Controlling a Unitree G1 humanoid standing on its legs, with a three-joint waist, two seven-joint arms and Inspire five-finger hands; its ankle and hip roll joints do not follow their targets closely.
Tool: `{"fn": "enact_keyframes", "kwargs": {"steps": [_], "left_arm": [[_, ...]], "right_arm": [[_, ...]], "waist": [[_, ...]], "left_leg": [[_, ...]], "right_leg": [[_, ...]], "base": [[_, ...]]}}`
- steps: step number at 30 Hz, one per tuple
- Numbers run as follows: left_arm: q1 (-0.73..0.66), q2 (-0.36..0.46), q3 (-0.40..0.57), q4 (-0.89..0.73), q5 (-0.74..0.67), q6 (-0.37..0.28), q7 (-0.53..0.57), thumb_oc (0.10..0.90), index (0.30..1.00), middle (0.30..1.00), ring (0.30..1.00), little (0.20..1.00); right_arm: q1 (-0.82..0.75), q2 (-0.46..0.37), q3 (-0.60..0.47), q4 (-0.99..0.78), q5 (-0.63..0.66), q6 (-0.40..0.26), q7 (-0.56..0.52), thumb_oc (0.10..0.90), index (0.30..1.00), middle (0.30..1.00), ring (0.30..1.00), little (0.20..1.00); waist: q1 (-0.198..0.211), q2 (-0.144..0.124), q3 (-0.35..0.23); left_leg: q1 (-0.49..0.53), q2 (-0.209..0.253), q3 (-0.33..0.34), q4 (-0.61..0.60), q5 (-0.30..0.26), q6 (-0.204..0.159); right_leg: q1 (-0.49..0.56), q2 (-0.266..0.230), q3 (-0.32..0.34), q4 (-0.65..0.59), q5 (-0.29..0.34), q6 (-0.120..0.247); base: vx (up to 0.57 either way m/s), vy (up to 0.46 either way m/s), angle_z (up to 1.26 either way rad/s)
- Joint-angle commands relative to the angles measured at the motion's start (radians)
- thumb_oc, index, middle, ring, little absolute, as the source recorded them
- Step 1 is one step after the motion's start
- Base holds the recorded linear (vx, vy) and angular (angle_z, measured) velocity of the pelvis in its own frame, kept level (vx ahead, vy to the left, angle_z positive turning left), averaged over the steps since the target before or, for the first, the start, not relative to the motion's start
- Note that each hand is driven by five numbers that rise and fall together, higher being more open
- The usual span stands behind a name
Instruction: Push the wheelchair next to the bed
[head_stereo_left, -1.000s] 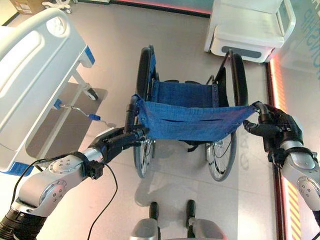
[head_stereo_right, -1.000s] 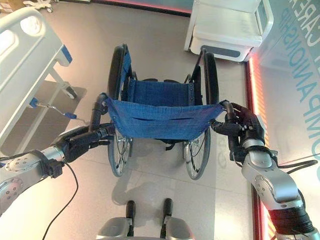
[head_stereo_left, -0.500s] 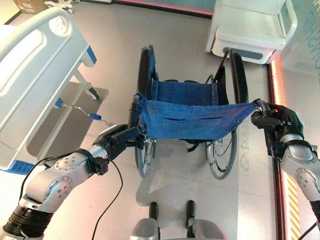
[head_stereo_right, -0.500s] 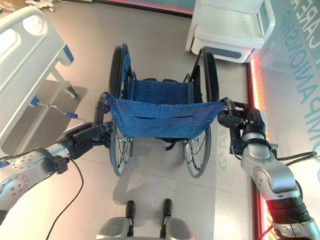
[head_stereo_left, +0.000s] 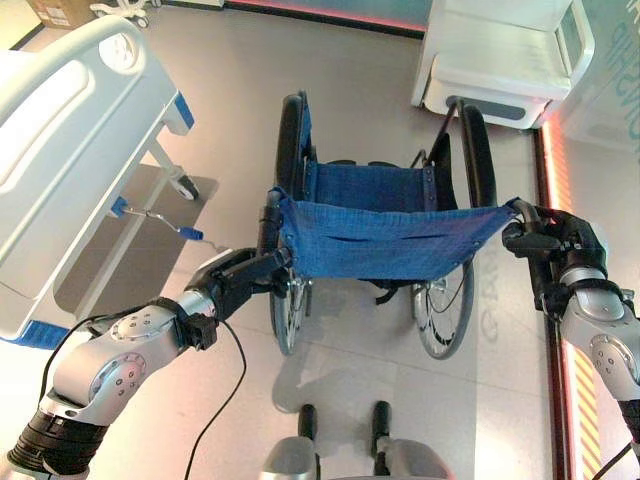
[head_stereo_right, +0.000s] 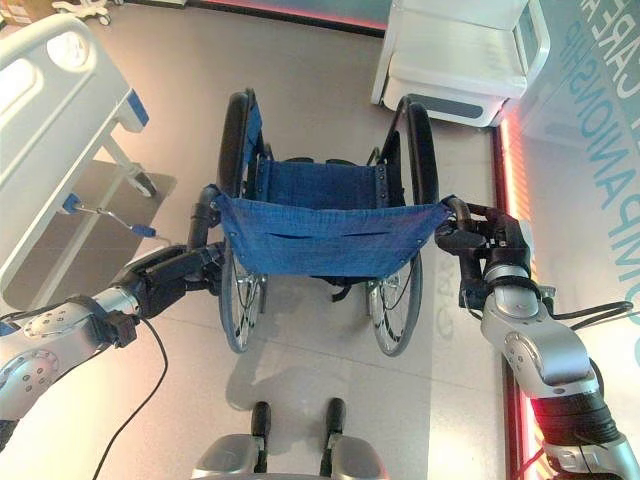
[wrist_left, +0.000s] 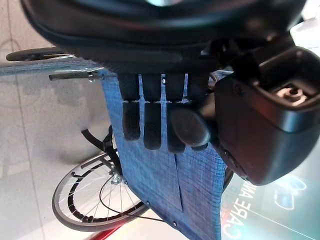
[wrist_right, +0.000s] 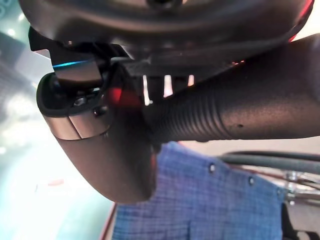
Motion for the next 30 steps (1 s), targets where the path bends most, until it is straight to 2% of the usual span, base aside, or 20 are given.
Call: {"fn": "enact_keyframes", "kwargs": {"steps": [1,3,8,9,10,11,13,14,15,17,18,19,20,22,23,26,27,28,30], "left_arm": [[-0.098,-0.014,0.074,0.032,-0.053,-0.099,0.066,0.4,0.3,0.3,0.3,0.3],[-0.105,-0.021,0.076,0.043,-0.073,-0.099,0.096,0.4,0.3,0.3,0.3,0.3],[-0.123,-0.04,0.087,0.102,-0.101,-0.101,0.112,0.4,0.3,0.3,0.3,0.3],[-0.123,-0.043,0.091,0.119,-0.116,-0.113,0.12,0.4,0.3,0.3,0.3,0.3],[-0.118,-0.05,0.102,0.129,-0.117,-0.113,0.118,0.4,0.3,0.3,0.3,0.3],[-0.113,-0.051,0.111,0.132,-0.121,-0.109,0.115,0.4,0.3,0.3,0.3,0.3],[-0.099,-0.052,0.135,0.137,-0.134,-0.097,0.104,0.4,0.3,0.3,0.3,0.3],[-0.092,-0.053,0.143,0.139,-0.135,-0.096,0.101,0.4,0.3,0.3,0.3,0.3],[-0.063,-0.056,0.164,0.142,-0.14,-0.097,0.097,0.4,0.3,0.3,0.3,0.3],[-0.045,-0.06,0.167,0.148,-0.142,-0.101,0.102,0.4,0.3,0.3,0.3,0.3],[-0.028,-0.065,0.156,0.157,-0.137,-0.119,0.102,0.4,0.3,0.3,0.3,0.3],[-0.028,-0.066,0.156,0.158,-0.136,-0.12,0.102,0.4,0.3,0.3,0.3,0.3],[-0.006,-0.069,0.142,0.177,-0.125,-0.151,0.091,0.4,0.3,0.3,0.3,0.3],[0.016,-0.074,0.144,0.178,-0.125,-0.166,0.084,0.4,0.3,0.3,0.3,0.3],[0.026,-0.079,0.149,0.175,-0.123,-0.169,0.082,0.4,0.3,0.3,0.3,0.3],[0.027,-0.088,0.154,0.183,-0.121,-0.183,0.085,0.4,0.3,0.3,0.3,0.3],[0.026,-0.088,0.154,0.183,-0.121,-0.183,0.085,0.4,0.3,0.3,0.3,0.3],[0.007,-0.101,0.146,0.197,-0.105,-0.18,0.084,0.4,0.3,0.3,0.3,0.3],[-0.005,-0.105,0.147,0.201,-0.097,-0.161,0.076,0.4,0.3,0.3,0.3,0.3]], "right_arm": [[0.001,0.011,0.069,-0.031,-0.023,0.014,0.086,0.4,0.3,0.3,0.3,0.3],[-0.007,0.007,0.076,-0.039,-0.015,0.024,0.096,0.4,0.3,0.3,0.3,0.3],[-0.059,-0.007,0.114,-0.028,0.032,0.027,0.097,0.4,0.3,0.3,0.3,0.3],[-0.091,-0.012,0.139,-0.024,0.037,0.034,0.098,0.4,0.3,0.3,0.3,0.3],[-0.11,-0.014,0.158,-0.029,0.044,0.045,0.099,0.4,0.3,0.3,0.3,0.3],[-0.117,-0.015,0.165,-0.031,0.045,0.05,0.101,0.4,0.3,0.3,0.3,0.3],[-0.126,-0.01,0.179,-0.035,0.044,0.059,0.108,0.4,0.3,0.3,0.3,0.3],[-0.125,-0.004,0.182,-0.035,0.035,0.058,0.114,0.4,0.3,0.3,0.3,0.3],[-0.119,0.007,0.19,-0.039,0.008,0.055,0.14,0.4,0.3,0.3,0.3,0.3],[-0.114,0.009,0.199,-0.038,-0.006,0.047,0.156,0.4,0.3,0.3,0.3,0.3],[-0.108,0.01,0.208,-0.029,-0.013,0.034,0.165,0.4,0.3,0.3,0.3,0.3],[-0.108,0.01,0.208,-0.028,-0.013,0.034,0.166,0.4,0.3,0.3,0.3,0.3],[-0.107,0.013,0.217,0.007,-0.019,0.008,0.191,0.4,0.3,0.3,0.3,0.3],[-0.107,0.007,0.213,0.028,-0.015,0.0,0.214,0.4,0.3,0.3,0.3,0.3],[-0.105,0.0,0.207,0.029,-0.012,0.002,0.226,0.4,0.3,0.3,0.3,0.3],[-0.123,-0.021,0.21,0.033,0.01,0.002,0.233,0.4,0.3,0.3,0.3,0.3],[-0.123,-0.021,0.21,0.033,0.011,0.002,0.233,0.4,0.3,0.3,0.3,0.3],[-0.12,-0.01,0.204,0.04,0.005,-0.007,0.229,0.4,0.3,0.3,0.3,0.3],[-0.119,-0.01,0.198,0.038,0.007,-0.004,0.221,0.4,0.3,0.3,0.3,0.3]], "waist": [[0.001,-0.005,-0.064],[-0.001,-0.01,-0.074],[-0.002,-0.036,-0.082],[0.001,-0.048,-0.075],[0.007,-0.052,-0.066],[0.008,-0.052,-0.062],[0.011,-0.044,-0.057],[0.017,-0.037,-0.057],[0.033,-0.018,-0.056],[0.043,-0.003,-0.056],[0.057,0.018,-0.062],[0.057,0.015,-0.06],[0.08,0.031,-0.064],[0.097,0.031,-0.064],[0.101,0.03,-0.064],[0.114,0.029,-0.077],[0.114,0.028,-0.077],[0.121,0.017,-0.082],[0.129,0.013,-0.095]], "left_leg": [[-0.081,0.036,-0.028,0.057,0.016,-0.032],[-0.088,0.043,-0.036,0.089,0.01,-0.04],[-0.121,0.068,-0.032,0.283,-0.043,-0.054],[-0.152,0.076,-0.032,0.403,-0.057,-0.048],[-0.193,0.07,-0.04,0.516,-0.038,-0.04],[-0.219,0.069,-0.037,0.576,-0.028,-0.035],[-0.259,0.067,-0.032,0.624,0.01,-0.027],[-0.266,0.047,-0.046,0.59,0.018,-0.023],[-0.275,0.013,-0.055,0.494,0.064,-0.024],[-0.266,0.014,-0.051,0.374,0.118,-0.038],[-0.276,0.022,-0.065,0.249,0.178,-0.059],[-0.268,0.018,-0.064,0.24,0.182,-0.059],[-0.28,0.029,-0.104,0.114,0.249,-0.08],[-0.275,0.031,-0.128,0.034,0.265,-0.088],[-0.272,0.029,-0.133,0.032,0.26,-0.087],[-0.264,0.013,-0.155,0.025,0.214,-0.077],[-0.264,0.012,-0.154,0.026,0.213,-0.077],[-0.274,-0.016,-0.16,0.105,0.181,-0.06],[-0.279,-0.033,-0.158,0.143,0.157,-0.046]], "right_leg": [[-0.003,-0.008,-0.022,0.105,-0.074,0.026],[-0.004,0.0,-0.028,0.121,-0.083,0.018],[0.004,0.005,-0.037,0.157,-0.09,-0.009],[0.009,0.006,-0.03,0.172,-0.089,-0.023],[0.019,0.013,-0.021,0.188,-0.091,-0.036],[0.025,0.019,-0.016,0.197,-0.094,-0.044],[0.047,0.04,0.005,0.209,-0.103,-0.057],[0.053,0.05,0.016,0.216,-0.11,-0.056],[0.077,0.078,0.042,0.236,-0.136,-0.053],[0.099,0.1,0.052,0.249,-0.159,-0.051],[0.119,0.124,0.054,0.252,-0.175,-0.052],[0.123,0.121,0.054,0.253,-0.177,-0.052],[0.166,0.136,0.064,0.246,-0.198,-0.056],[0.202,0.133,0.073,0.242,-0.215,-0.056],[0.213,0.128,0.075,0.242,-0.225,-0.056],[0.218,0.107,0.07,0.267,-0.262,-0.048],[0.217,0.106,0.07,0.269,-0.263,-0.048],[0.228,0.086,0.062,0.298,-0.29,-0.034],[0.233,0.076,0.049,0.323,-0.3,-0.018]], "base": [[0.02,-0.181,0.0],[0.03,-0.21,0.01],[0.03,-0.188,-0.04],[0.07,-0.208,-0.14],[0.09,-0.222,-0.22],[0.1,-0.137,-0.31],[0.16,-0.044,-0.23],[0.32,0.055,0.0],[0.37,0.087,-0.09],[0.41,0.083,-0.24],[0.3,0.061,-0.21],[0.56,0.111,-0.27],[0.4,0.067,-0.23],[0.57,0.128,-0.45],[0.51,0.15,-0.57],[0.41,0.168,-0.6],[0.56,0.227,-0.72],[0.4,0.152,-0.5],[0.54,0.222,-0.11]]}}
